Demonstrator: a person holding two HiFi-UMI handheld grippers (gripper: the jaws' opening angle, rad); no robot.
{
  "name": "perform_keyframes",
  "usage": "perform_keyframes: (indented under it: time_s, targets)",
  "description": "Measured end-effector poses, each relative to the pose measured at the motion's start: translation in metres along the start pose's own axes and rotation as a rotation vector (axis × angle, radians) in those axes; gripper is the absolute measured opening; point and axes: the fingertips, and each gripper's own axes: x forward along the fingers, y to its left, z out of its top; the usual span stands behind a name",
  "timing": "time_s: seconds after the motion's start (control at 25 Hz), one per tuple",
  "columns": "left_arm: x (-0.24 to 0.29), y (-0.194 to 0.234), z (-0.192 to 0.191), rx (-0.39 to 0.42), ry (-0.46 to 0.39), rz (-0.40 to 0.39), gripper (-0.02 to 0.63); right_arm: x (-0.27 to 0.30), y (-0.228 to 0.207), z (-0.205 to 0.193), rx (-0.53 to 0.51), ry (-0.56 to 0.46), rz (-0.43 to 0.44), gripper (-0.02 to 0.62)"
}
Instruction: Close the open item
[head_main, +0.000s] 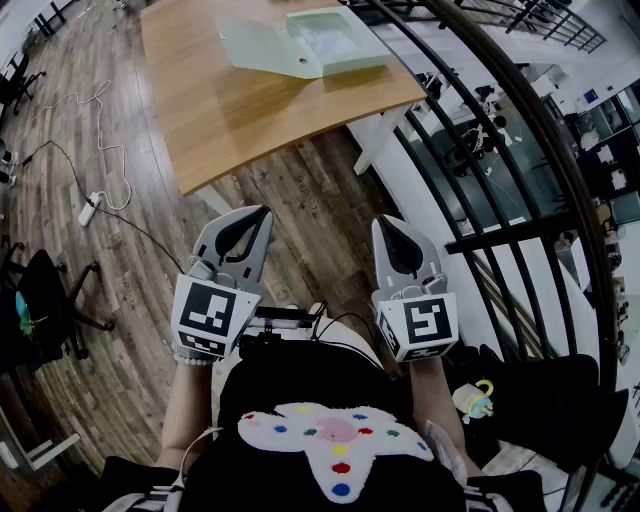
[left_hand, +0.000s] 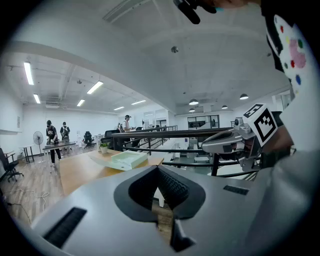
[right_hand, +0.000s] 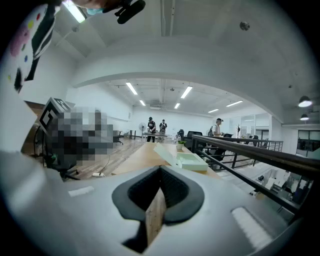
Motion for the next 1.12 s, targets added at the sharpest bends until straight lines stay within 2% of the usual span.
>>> perform_keyframes:
  time_s: [0.72, 1.12]
  targets:
    - [-0.003, -0.004, -0.002, 0.005, 0.007, 0.011, 0.005, -0.006, -0.003, -0.004, 0.038, -0.002, -0.004, 0.008]
    - [-0.002, -0.01, 0.006, -0.01, 0.001, 0.058, 0.004, -0.011, -0.015, -0.003, 0.038, -0.009, 0.019, 0.008]
